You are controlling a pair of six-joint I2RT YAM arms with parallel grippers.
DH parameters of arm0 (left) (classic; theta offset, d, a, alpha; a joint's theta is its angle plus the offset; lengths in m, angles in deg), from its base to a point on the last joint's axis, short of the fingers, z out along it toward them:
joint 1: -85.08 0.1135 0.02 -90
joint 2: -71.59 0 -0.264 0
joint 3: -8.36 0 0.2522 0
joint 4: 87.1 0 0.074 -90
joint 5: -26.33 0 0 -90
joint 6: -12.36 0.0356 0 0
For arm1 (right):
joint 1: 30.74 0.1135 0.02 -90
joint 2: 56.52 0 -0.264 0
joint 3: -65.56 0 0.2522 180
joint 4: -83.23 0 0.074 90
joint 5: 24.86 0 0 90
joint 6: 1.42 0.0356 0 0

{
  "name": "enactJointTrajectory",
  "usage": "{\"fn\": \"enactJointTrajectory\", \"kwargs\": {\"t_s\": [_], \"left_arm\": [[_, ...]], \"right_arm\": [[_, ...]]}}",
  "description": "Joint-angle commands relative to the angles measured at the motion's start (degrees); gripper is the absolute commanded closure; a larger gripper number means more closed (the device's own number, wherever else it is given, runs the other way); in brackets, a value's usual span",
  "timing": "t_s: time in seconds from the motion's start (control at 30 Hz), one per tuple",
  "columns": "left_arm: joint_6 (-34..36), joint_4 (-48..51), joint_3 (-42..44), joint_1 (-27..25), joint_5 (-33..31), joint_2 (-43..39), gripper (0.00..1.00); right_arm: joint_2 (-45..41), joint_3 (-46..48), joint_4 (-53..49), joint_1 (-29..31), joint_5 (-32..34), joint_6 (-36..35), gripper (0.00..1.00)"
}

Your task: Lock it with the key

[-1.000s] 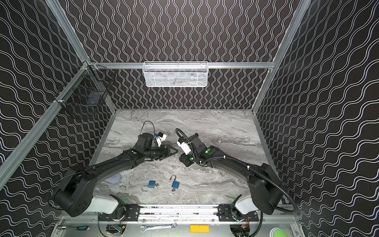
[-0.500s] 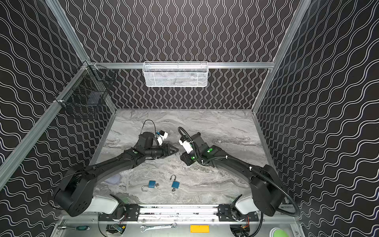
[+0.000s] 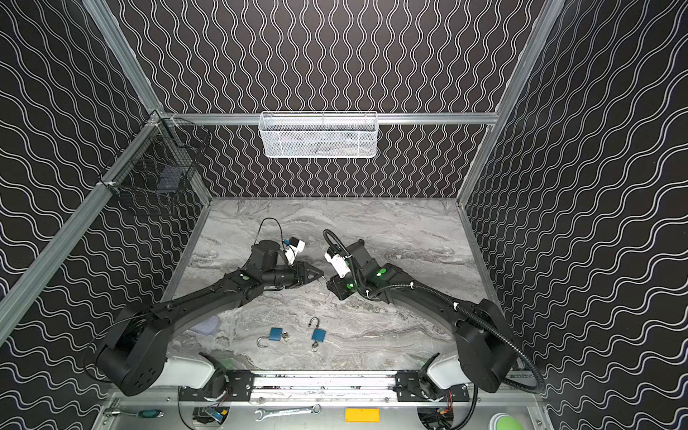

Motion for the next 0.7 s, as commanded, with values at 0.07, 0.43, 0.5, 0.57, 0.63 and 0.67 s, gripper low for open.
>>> {"fn": "enactJointTrajectory", "kwargs": {"t_s": [0.07,0.43,0.5,0.57,0.63,0.67], "left_arm": [[-0.44,-1.04,0.07,-0.27,0.13,-0.4,0.68],[-0.13,-0.24,0.29,-0.31,0.09,-1.7,0.71],[-0.21,-0.24,0.37,-0.34,0.08,-1.67,0.72],[-0.18,-0.08,0.42,-0.36,-0.01,-1.89,0.73],[-0.09,0.29,0.34,-0.36,-0.22,-1.91,0.74],[-0.09,0.46,0.33,-0.37,-0.36,-2.06,0.75]], "right_arm": [[-0.28,-0.87,1.87,0.05,-0.8,0.08,0.89],[0.35,-1.38,1.78,0.07,-1.54,0.0,0.89],[0.16,-1.4,1.96,0.05,-1.63,0.08,0.89],[0.11,-1.4,1.96,0.11,-1.87,0.13,0.89],[0.3,-1.35,1.82,0.05,-1.87,0.08,0.89],[0.27,-1.4,1.76,0.05,-1.89,0.07,0.89]]}}
